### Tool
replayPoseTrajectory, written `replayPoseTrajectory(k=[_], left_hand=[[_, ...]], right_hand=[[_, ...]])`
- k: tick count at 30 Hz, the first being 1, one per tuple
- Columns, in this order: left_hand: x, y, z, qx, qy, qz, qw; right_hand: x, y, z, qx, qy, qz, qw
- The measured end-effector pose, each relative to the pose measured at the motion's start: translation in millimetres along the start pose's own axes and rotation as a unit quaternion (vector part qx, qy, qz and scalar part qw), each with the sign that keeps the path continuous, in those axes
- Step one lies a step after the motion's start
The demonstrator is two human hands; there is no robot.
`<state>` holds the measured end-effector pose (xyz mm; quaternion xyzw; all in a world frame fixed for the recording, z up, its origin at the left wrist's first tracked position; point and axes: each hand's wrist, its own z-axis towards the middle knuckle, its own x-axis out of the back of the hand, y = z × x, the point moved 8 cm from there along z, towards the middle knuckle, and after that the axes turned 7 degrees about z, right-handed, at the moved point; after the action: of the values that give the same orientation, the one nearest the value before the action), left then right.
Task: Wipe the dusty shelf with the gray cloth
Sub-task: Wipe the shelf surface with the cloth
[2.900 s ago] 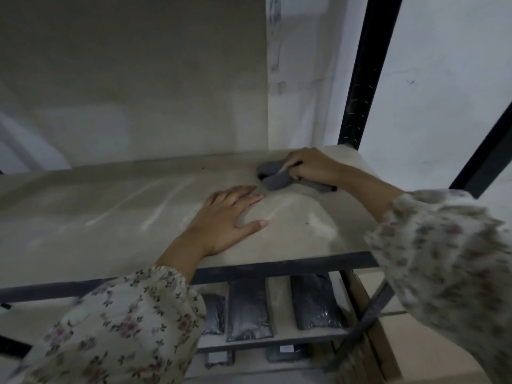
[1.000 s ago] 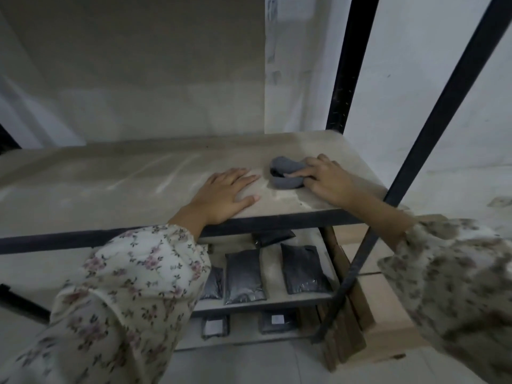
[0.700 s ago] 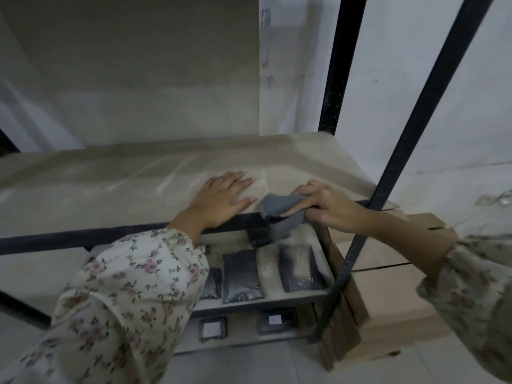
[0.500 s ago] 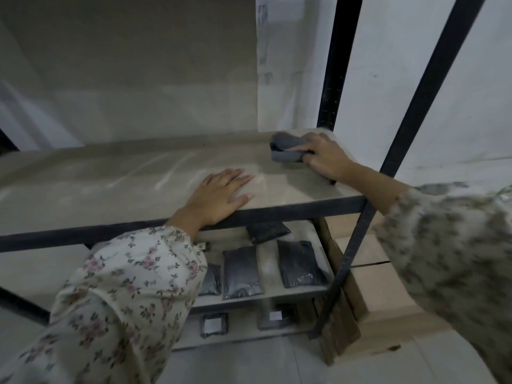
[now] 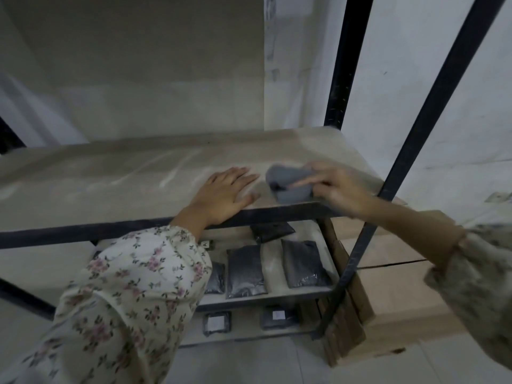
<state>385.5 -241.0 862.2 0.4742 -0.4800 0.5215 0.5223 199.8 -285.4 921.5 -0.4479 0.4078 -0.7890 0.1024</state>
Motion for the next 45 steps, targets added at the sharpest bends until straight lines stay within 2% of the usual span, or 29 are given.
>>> replayPoseTrajectory(k=[2,6,8,10,14,16,18,21,24,26,31,35,37,39,41,45], left_hand=[[1,0,0,-0.003,0.005,0.003,1.0],[-1,-1,-2,0.001,-0.005,0.007,1.0],[-2,-1,-2,0.0,-0.008,0.005,1.0],[-2,-1,-2,-0.002,-0.004,0.007,1.0],[-1,-1,0,-0.001,0.003,0.018,1.0],[1,0,0,-0.001,0.001,0.016,1.0],[3,1,0,-0.005,0.009,0.014,1.0],[3,1,0,-0.006,0.015,0.011,1.0],[0,-3,-1,0.005,0.008,0.007,1.0],[0,-3,-2,0.005,0.011,0.005,1.0],[2,-3,0,0.003,-0.009,-0.015,1.0],[6,-19,-4,0.008,-0.013,-0.05,0.999],[7,-33,-7,0.013,-0.009,-0.047,0.999],[8,-44,-6,0.018,-0.007,-0.041,0.999],[8,-52,-4,0.025,-0.014,-0.044,0.999],[4,-61,-3,0.021,-0.018,-0.044,0.999]], right_hand=[[23,16,42,-0.026,0.053,-0.056,0.997],[15,62,83,-0.101,0.061,-0.22,0.968],[4,58,74,-0.079,0.063,-0.262,0.96],[-9,46,57,-0.033,0.024,-0.248,0.968],[-31,12,4,0.06,-0.077,-0.123,0.988],[-32,2,-4,0.067,-0.131,-0.032,0.989],[-15,-2,19,0.036,-0.112,0.018,0.993],[22,23,85,-0.002,0.008,-0.081,0.997],[18,74,113,-0.084,0.023,-0.205,0.975],[9,81,102,-0.07,0.036,-0.245,0.966],[-16,36,41,0.044,-0.046,-0.16,0.985],[-29,9,0,0.094,-0.144,-0.067,0.983],[-24,-2,13,0.073,-0.155,0.007,0.985],[-9,-3,54,0.031,-0.079,0.041,0.996],[4,14,111,-0.013,-0.001,-0.028,1.0],[2,88,188,-0.154,0.041,-0.171,0.972]])
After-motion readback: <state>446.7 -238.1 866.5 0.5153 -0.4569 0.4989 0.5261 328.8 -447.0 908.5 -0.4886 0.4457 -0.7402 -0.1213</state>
